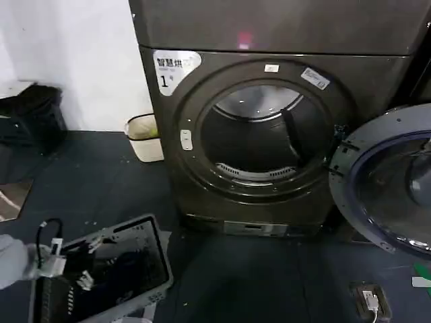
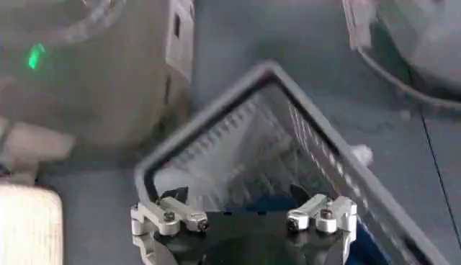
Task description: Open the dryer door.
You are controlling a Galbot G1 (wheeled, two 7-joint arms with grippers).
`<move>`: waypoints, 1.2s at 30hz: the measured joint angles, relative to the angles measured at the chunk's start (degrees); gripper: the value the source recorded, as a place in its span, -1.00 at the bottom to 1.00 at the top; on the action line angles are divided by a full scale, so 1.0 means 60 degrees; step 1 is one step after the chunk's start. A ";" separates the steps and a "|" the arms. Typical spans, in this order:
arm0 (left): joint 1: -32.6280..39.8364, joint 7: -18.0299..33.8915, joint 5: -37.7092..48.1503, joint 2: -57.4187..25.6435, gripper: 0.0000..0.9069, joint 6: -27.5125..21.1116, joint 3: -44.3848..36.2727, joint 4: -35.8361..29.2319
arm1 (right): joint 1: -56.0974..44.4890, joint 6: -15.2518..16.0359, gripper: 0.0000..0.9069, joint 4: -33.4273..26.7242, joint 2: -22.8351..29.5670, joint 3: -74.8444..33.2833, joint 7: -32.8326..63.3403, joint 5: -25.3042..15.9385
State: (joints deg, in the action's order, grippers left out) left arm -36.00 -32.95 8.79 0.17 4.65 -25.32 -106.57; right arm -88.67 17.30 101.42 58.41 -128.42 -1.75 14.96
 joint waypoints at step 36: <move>0.0024 -0.1184 -0.1712 0.0119 1.00 0.0616 0.0280 0.1028 | -0.0240 0.0212 1.00 0.0353 0.0225 -0.0257 -0.0270 -0.0022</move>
State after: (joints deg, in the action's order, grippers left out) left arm -35.86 -40.05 -1.48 0.89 8.34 -23.65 -100.40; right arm -90.12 18.57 103.54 59.76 -129.96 -3.37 14.82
